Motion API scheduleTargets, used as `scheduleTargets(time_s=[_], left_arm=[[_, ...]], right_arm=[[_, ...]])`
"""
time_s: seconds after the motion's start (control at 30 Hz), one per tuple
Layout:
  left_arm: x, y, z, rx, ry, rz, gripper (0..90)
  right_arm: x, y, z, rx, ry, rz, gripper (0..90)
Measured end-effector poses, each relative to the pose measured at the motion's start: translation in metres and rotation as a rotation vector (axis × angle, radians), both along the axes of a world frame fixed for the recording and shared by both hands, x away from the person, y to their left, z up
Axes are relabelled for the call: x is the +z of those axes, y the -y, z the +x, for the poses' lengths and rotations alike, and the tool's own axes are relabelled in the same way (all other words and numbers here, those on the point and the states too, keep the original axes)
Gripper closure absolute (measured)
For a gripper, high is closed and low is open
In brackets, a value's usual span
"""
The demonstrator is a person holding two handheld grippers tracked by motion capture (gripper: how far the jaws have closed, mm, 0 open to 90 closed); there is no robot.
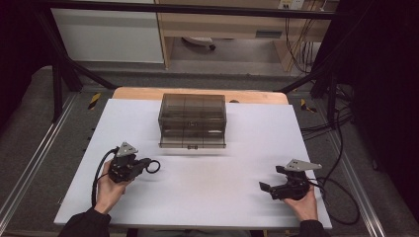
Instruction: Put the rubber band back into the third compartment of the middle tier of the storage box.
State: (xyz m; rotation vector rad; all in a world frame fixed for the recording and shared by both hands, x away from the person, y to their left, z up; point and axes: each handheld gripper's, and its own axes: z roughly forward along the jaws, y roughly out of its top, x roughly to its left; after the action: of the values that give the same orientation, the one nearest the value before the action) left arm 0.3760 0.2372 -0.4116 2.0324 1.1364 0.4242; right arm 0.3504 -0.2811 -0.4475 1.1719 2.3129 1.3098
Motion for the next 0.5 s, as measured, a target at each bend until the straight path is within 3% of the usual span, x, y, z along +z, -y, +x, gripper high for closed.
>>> scheduleTargets(time_s=[0.5], left_arm=[[0.014,0.008,0.000,-0.007,0.020,-0.005,87.4]], right_arm=[[0.001,0.001,0.000,0.001,0.001,0.003,0.9]])
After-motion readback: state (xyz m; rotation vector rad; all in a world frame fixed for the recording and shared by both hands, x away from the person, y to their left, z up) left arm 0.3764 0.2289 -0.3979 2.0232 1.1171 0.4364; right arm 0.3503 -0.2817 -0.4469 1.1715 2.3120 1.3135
